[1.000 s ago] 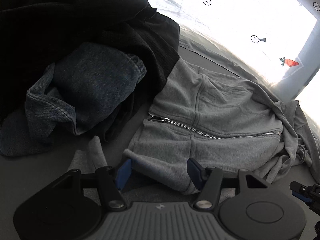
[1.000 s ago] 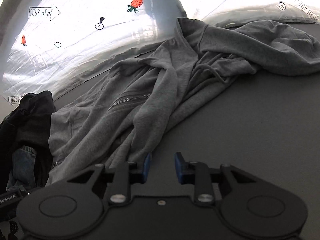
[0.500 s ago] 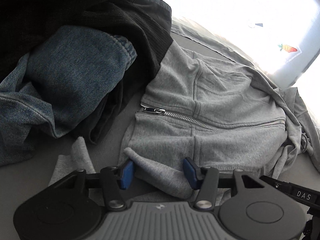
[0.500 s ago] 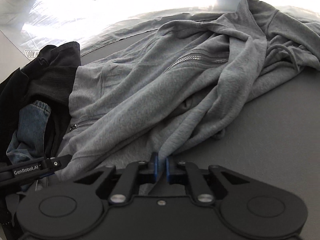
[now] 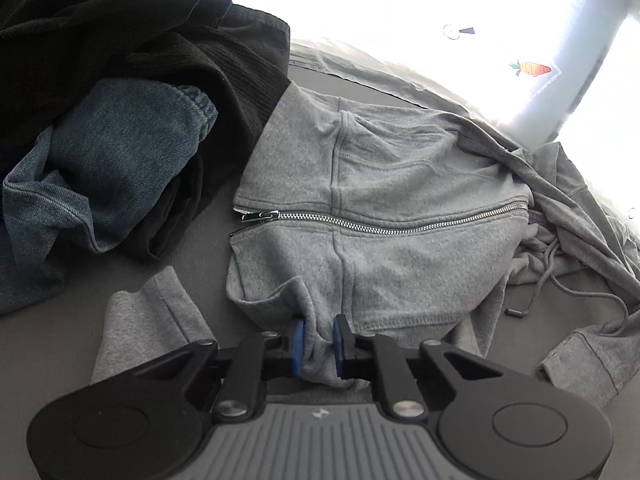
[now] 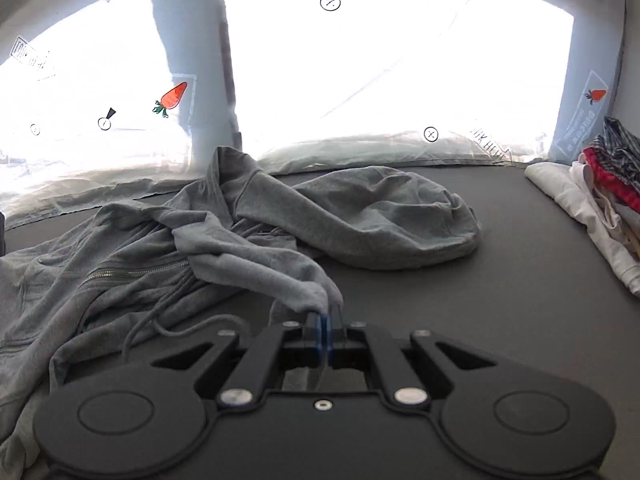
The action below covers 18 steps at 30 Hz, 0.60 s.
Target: Fold clothes
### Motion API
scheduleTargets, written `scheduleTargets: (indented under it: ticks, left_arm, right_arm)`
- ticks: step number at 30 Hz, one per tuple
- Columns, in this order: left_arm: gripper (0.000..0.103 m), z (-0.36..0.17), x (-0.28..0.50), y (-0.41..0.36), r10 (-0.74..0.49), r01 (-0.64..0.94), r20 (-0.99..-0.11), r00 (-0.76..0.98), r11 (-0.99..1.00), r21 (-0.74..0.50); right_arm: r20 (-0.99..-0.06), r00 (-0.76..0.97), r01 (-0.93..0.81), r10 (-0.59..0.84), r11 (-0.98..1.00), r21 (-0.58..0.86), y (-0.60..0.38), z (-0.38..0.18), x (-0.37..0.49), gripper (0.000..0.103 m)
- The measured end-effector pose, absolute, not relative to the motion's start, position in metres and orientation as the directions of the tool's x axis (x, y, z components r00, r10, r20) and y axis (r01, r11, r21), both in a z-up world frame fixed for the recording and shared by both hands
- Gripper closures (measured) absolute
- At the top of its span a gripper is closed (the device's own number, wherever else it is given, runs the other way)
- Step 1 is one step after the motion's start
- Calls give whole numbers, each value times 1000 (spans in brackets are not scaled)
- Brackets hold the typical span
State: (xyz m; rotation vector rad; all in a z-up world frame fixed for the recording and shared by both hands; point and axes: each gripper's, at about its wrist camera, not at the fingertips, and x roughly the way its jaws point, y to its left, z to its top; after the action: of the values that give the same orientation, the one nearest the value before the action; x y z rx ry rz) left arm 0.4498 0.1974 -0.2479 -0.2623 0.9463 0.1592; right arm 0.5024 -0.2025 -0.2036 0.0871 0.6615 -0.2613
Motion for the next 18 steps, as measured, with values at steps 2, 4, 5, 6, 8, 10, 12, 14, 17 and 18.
scheduleTargets:
  ticks: [2, 4, 5, 6, 8, 10, 12, 14, 17, 18]
  left_arm:
    - [90, -242, 443, 190, 11, -242, -811, 585, 957, -162]
    - [91, -234, 436, 184, -18, -233, -802, 597, 953, -195]
    - [95, -231, 433, 179, -39, -221, -796, 604, 951, -214]
    - [103, -227, 429, 173, -79, -197, -787, 612, 948, -248]
    - [103, -221, 425, 161, -140, -157, -772, 621, 942, -297]
    - [103, -219, 422, 145, -162, -127, -764, 624, 944, -304]
    - [98, -218, 424, 136, -115, -116, -774, 622, 965, -237]
    - [96, -219, 427, 138, -54, -132, -786, 616, 976, -171]
    - [80, -224, 435, 160, 17, -211, -798, 602, 968, -138]
    - [76, -226, 438, 170, 31, -245, -805, 592, 959, -143]
  right_arm:
    - [-560, 769, 357, -309, 934, -26, -243, -186, 498, 101]
    - [-497, 776, 426, -389, 904, -41, -277, -168, 492, 101]
    - [-471, 782, 442, -408, 896, -43, -287, -160, 490, 100]
    - [-450, 788, 451, -421, 891, -44, -297, -153, 487, 100]
    - [-464, 790, 433, -402, 900, -42, -305, -151, 486, 98]
    - [-518, 770, 408, -372, 912, -48, -307, -163, 488, 94]
    - [-589, 728, 387, -351, 919, -70, -301, -183, 488, 81]
    - [-644, 685, 365, -341, 926, -102, -291, -205, 485, 57]
    - [-704, 627, 326, -334, 933, -152, -280, -235, 480, 56]
    - [-719, 609, 317, -335, 934, -166, -277, -243, 479, 55]
